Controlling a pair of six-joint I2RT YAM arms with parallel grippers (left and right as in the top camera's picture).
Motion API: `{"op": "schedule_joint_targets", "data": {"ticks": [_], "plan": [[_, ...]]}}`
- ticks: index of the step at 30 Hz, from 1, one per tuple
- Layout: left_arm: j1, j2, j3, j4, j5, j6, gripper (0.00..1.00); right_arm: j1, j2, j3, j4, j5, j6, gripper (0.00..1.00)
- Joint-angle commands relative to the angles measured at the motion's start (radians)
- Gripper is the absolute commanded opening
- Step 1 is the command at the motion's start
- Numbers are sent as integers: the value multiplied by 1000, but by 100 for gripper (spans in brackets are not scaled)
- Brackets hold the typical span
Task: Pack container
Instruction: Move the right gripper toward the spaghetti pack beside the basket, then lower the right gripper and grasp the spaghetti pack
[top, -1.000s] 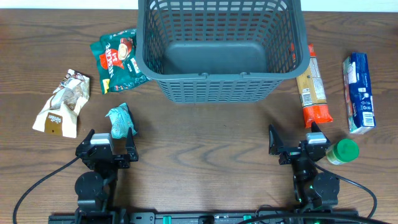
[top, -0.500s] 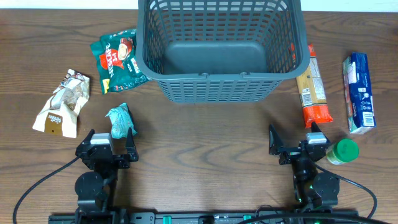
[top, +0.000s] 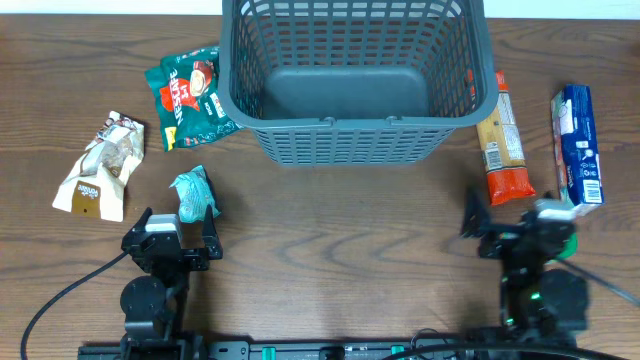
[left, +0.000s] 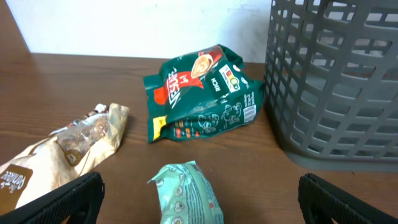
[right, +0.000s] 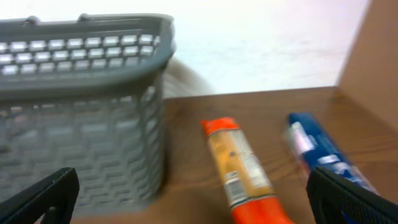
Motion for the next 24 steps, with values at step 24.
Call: {"op": "schedule_joint_targets", "data": {"ticks": [24], "plan": [[6, -6, -25, -6, -5, 6, 98, -370, 1520, 1860, -1075, -266, -246, 99]]}}
